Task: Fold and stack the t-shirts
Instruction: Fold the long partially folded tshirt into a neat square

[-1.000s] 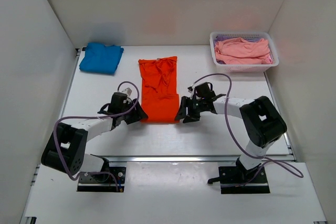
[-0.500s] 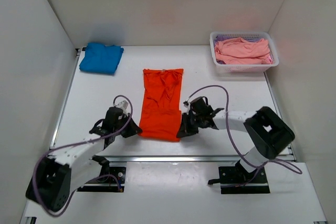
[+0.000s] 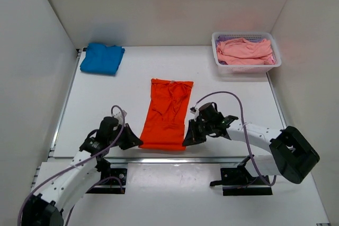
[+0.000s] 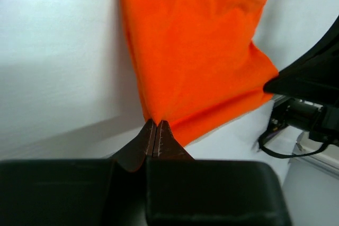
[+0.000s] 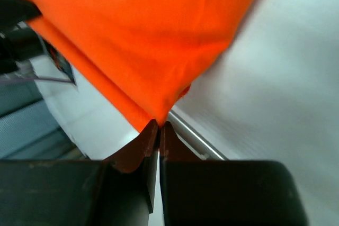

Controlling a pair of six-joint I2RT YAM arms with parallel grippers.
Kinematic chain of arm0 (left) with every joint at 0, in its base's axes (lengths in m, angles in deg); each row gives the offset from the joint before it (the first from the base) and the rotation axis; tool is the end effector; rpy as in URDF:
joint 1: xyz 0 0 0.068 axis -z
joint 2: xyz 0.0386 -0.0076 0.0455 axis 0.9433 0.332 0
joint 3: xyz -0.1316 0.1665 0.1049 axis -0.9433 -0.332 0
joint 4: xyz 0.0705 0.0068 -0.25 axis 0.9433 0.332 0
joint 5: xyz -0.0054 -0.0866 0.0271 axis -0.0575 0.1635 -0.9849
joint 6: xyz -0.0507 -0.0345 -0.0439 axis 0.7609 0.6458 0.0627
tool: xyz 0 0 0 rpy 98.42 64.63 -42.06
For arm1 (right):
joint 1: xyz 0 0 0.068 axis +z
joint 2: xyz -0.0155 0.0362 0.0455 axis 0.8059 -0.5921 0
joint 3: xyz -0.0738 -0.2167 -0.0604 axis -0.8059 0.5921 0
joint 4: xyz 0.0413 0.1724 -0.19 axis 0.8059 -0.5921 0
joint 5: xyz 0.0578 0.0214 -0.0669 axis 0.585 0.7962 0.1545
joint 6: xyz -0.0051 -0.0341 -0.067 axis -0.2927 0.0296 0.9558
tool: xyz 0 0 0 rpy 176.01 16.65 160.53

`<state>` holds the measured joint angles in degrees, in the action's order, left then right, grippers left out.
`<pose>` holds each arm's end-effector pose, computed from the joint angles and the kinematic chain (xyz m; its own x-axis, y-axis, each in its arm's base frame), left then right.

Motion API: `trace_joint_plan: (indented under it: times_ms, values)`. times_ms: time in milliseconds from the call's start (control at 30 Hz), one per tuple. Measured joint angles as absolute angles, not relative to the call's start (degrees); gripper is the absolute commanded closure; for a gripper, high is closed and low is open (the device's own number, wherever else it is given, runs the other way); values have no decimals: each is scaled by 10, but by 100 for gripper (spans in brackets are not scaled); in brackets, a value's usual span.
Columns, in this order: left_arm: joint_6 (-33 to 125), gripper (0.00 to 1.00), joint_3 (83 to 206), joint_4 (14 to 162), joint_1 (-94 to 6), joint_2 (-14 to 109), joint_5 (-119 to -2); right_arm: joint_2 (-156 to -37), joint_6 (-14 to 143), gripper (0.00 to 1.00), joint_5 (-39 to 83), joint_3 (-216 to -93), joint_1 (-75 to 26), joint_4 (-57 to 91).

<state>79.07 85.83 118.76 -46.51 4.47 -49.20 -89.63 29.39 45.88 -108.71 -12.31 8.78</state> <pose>0.1451 -0.0882 0.1144 -0.8938 -0.3252 -0.3088 -0.0506 0.7573 -0.6512 0.1670 0.1910 0.1024 -0.9809 -0.1008 -0.1663 -0.1900 0.6792 0.7089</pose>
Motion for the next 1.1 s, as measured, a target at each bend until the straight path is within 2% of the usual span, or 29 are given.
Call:
trace_joint_plan:
  times_ms: [133,267,300,333,367,400,433,467,500,600,733,967,1100]
  values:
    - [771,100,975,1168,-494,203,-484,-924,325,100,485,-1164,-203,35]
    - [732,100,1177,1120,-534,429,-489,-1031,380,100,506,-1332,-302,-22]
    - [722,86,1227,1109,-542,482,-490,-1070,393,100,509,-1386,-323,-32]
    - [710,76,1291,1102,-551,547,-491,-1105,404,94,509,-1433,-339,-40]
    - [703,59,1353,1091,-558,606,-488,-1145,414,78,509,-1491,-357,-48]
    - [694,53,1409,1073,-565,665,-488,-1187,421,72,507,-1545,-374,-50]
    - [689,48,1469,1062,-572,723,-487,-1228,431,62,503,-1598,-390,-54]
    - [686,46,1524,1047,-578,777,-487,-1260,436,53,497,-1638,-402,-59]
    - [684,44,1572,1042,-583,824,-486,-1296,443,50,489,-1684,-413,-70]
    - [681,44,1660,1020,-598,932,-478,-1373,460,49,461,-1778,-437,-99]
    - [674,39,1644,1022,-608,977,-465,-1384,475,50,428,-1779,-434,-126]
    - [630,28,1506,1019,-596,906,-488,-1310,478,54,415,-1658,-400,-119]
    - [615,26,1456,1015,-581,871,-500,-1250,477,59,414,-1590,-402,-106]
